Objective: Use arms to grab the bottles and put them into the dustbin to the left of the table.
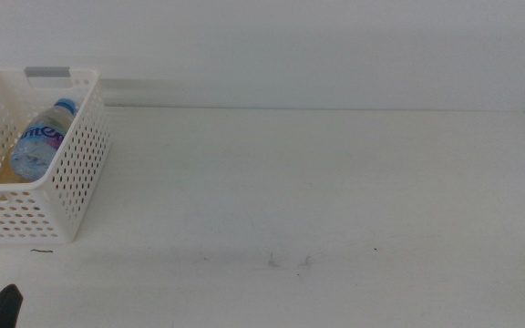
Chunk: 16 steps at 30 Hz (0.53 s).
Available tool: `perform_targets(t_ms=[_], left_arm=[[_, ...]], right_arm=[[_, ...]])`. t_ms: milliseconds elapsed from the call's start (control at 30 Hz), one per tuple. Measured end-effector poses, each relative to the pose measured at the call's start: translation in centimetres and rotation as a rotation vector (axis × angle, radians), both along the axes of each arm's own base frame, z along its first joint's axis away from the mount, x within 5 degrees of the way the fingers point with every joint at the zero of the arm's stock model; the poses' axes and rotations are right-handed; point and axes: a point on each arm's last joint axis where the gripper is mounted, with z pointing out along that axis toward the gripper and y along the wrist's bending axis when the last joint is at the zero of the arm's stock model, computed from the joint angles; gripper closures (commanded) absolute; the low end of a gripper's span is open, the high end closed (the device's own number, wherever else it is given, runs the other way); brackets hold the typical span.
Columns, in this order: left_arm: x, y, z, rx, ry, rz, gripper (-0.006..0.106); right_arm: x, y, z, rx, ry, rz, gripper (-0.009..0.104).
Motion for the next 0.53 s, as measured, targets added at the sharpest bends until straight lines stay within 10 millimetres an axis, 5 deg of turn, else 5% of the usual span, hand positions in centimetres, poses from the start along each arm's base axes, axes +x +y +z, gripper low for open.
perform_targets(t_ms=[533], left_arm=[[0.05, 0.04, 0.29, 0.012, -0.030, 0.002, 0.007]], right_arm=[[-0.02, -0.01, -0.16, -0.002, 0.013, -0.001, 0.006]])
